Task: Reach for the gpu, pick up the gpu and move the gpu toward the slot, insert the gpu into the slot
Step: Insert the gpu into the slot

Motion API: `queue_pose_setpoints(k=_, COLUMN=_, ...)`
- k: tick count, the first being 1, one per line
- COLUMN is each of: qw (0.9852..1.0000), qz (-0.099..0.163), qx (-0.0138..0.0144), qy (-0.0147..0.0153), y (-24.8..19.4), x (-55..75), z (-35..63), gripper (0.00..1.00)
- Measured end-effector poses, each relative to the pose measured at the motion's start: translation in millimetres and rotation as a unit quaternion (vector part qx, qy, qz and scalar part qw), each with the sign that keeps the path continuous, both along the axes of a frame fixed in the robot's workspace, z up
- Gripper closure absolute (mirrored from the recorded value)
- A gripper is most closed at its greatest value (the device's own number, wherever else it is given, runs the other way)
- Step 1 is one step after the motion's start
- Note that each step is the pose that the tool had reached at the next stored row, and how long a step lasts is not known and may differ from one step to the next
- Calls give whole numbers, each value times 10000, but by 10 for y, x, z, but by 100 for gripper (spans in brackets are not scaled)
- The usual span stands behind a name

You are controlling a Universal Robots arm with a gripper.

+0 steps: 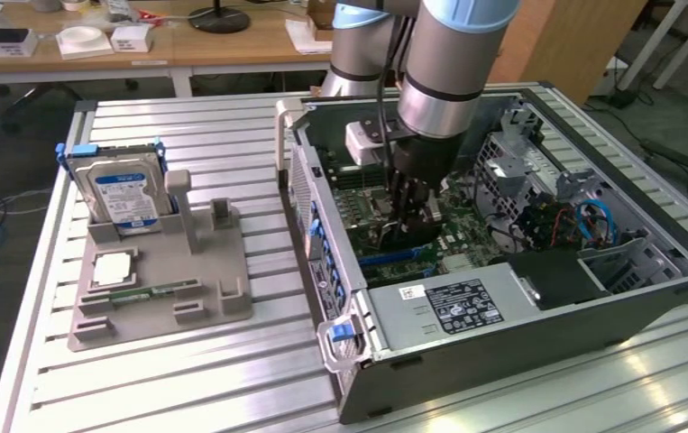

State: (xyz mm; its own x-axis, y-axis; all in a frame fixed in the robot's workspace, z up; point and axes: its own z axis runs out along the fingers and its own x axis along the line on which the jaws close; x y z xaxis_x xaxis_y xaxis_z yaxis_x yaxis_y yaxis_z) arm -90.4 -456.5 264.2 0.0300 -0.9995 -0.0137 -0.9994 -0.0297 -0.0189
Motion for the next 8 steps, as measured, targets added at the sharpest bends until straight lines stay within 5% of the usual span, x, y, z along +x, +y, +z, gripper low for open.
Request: queue_pose_setpoints(k=8, qw=10000, qz=-1, qx=0, qy=-1, y=0, x=-8, z=-10, gripper=74)
